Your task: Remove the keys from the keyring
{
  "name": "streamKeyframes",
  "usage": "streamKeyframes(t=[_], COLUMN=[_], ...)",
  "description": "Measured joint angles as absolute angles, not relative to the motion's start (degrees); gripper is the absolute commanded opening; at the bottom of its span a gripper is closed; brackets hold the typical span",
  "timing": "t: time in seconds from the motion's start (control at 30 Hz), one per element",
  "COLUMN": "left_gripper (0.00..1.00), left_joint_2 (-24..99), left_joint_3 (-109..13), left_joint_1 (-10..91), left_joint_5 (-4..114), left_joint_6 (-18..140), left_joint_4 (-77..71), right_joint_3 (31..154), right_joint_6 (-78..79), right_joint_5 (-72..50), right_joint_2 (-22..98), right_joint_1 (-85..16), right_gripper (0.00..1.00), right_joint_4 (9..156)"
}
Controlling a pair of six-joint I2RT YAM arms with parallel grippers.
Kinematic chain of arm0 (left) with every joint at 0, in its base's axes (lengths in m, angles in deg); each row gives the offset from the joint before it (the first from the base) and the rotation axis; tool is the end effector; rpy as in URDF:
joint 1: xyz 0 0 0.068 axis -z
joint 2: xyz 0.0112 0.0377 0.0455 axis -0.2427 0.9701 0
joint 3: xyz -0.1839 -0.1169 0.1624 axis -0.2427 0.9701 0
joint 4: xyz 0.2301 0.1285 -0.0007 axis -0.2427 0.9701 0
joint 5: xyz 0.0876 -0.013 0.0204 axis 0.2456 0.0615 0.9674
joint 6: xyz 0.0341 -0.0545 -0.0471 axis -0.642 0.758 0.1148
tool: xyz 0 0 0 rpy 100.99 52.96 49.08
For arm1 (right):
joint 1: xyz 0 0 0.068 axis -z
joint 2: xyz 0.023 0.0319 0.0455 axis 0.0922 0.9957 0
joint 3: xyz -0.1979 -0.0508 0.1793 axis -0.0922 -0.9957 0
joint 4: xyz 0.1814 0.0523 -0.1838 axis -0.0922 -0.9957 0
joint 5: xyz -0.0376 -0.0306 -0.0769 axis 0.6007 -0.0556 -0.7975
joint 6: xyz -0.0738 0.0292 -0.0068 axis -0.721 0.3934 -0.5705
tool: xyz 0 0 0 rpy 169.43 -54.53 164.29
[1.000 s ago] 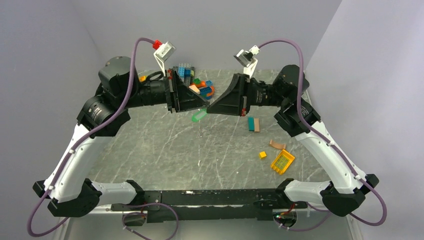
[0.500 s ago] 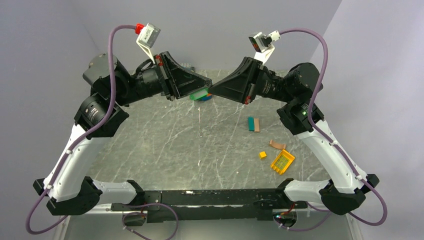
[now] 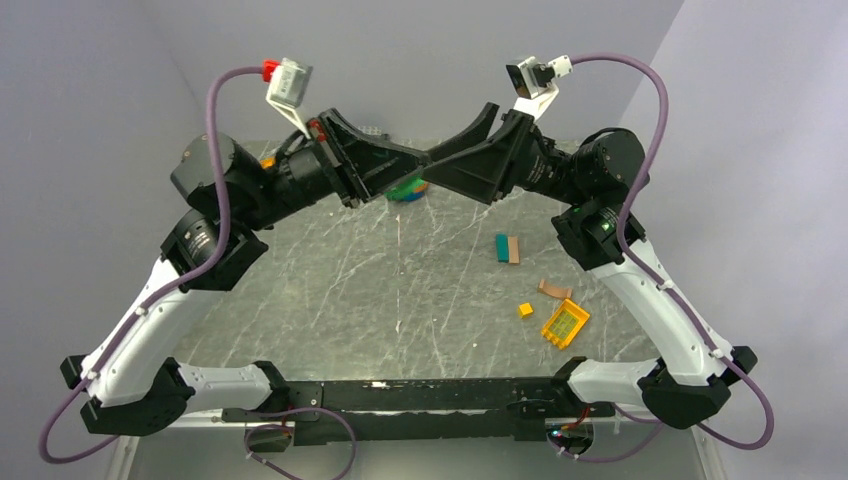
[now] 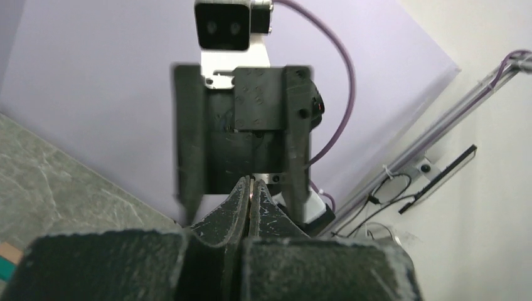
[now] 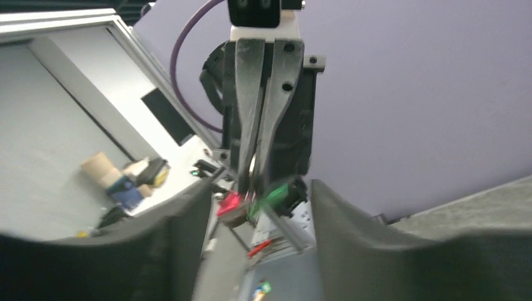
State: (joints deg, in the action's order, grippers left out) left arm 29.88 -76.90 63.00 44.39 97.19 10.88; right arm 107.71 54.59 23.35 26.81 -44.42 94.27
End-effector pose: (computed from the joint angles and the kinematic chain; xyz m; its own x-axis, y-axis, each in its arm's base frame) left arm 0.1312 -0.1841 0.5938 -0.5089 -0.4799 -0.7146 0.7917 0.0651 -0.6075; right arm 0.1601 0.1897 0.5713 -0.5930 0.3507 -0.7248 -0.8030 -0.1906 0.5647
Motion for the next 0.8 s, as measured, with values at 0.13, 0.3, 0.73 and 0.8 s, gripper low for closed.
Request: streamKeyframes(t=[0.13, 0.3, 0.73, 0.8], left_gripper=[0.0, 0.0, 0.0, 0.0], left_joint_2=[32.0, 33.6, 29.0, 28.9], left_joint_3=[-79.5, -83.0, -84.0, -83.5], left_joint_1=[64.7, 64.5, 63.5, 63.5], left_joint_5=[44.0, 44.6, 41.8, 41.4], left_joint_6=[95.6, 92.4, 91.2, 91.8], left_joint_4=[16.2, 26.1, 39.4, 39.7], right_joint_3=[107.7, 107.8, 120.6, 121.3], right_joint_6=[53.4, 47.1, 30.1, 27.8], right_joint_5=[22.4, 21.5, 25.1, 25.6], right_joint_2=[27.1, 24.4, 23.2, 24.2], right_joint_1=[-44.9, -43.7, -41.6, -41.6], right_gripper=[1.0, 1.0, 0.56, 0.52], right_joint_4=[93.5, 82.9, 56.9, 53.7])
